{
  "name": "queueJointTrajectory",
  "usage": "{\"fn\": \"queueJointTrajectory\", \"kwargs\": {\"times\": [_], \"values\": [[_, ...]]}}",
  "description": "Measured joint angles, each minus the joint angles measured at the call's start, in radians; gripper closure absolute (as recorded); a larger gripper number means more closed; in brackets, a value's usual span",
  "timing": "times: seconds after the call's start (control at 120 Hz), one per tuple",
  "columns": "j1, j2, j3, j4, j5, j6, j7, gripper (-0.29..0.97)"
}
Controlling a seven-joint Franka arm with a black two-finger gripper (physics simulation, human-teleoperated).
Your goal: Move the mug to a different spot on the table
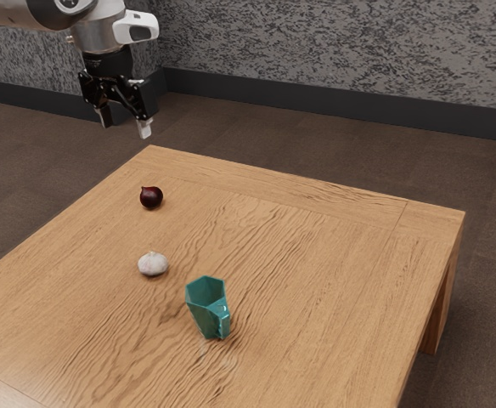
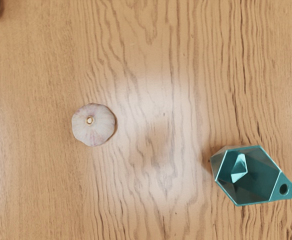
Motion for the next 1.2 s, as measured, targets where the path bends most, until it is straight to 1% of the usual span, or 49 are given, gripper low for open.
{"fn": "queueJointTrajectory", "kwargs": {"times": [0.25,0.35,0.433,0.525,0.617,0.7,0.792,1.017,1.1,1.2], "values": [[0.001,0.000,-0.001,0.000,-0.001,0.000,0.003,0.00],[-0.002,-0.020,-0.005,-0.011,-0.001,-0.009,-0.020,0.00],[0.002,-0.078,-0.028,-0.094,0.000,-0.015,-0.064,0.00],[0.005,-0.170,-0.053,-0.266,0.000,0.023,-0.125,0.00],[0.007,-0.198,-0.080,-0.375,0.001,0.078,-0.193,0.00],[0.003,-0.198,-0.106,-0.444,0.001,0.131,-0.257,0.00],[0.002,-0.194,-0.115,-0.514,0.000,0.200,-0.322,0.00],[-0.001,-0.118,-0.119,-0.548,-0.014,0.297,-0.469,0.00],[-0.043,-0.095,-0.119,-0.590,-0.047,0.346,-0.538,0.00],[-0.103,-0.089,-0.129,-0.658,-0.064,0.430,-0.649,0.00]]}}
